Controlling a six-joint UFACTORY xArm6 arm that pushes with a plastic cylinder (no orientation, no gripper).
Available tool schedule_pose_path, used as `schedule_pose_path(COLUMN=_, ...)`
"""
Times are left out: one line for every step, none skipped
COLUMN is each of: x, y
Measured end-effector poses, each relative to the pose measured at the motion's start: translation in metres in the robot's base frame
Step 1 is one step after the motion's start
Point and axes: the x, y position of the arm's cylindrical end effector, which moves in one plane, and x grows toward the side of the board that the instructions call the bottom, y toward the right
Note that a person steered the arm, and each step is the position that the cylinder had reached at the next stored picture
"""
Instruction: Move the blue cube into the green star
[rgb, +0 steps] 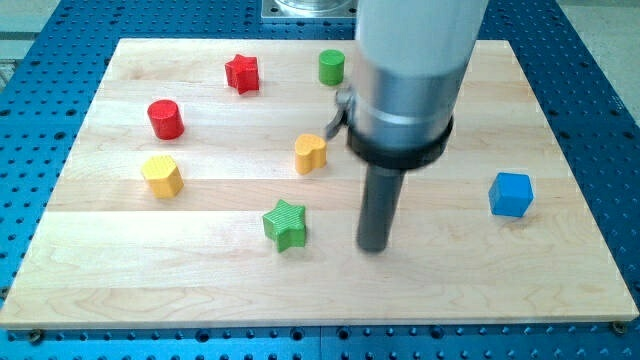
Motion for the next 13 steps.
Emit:
schedule_pose_path(x=0.017, y=-0.072)
schedule_pose_path(x=0.005, y=-0.075)
schedule_pose_path(x=-0.001, y=-0.048)
schedule_pose_path(x=0.018, y=-0.031)
schedule_pose_path(x=0.028, y=0.06)
schedule_pose_path(x=0.018, y=0.17)
schedule_pose_path(x=-0.006, y=0.262)
schedule_pose_path(x=-0.043, y=0.293)
schedule_pose_path(x=-0.076, y=0.268)
schedule_pose_path(x=-0.077, y=0.212)
schedule_pose_path(x=-0.077, y=0.202)
schedule_pose_path(x=-0.077, y=0.202)
schedule_pose_path(x=-0.077, y=0.202)
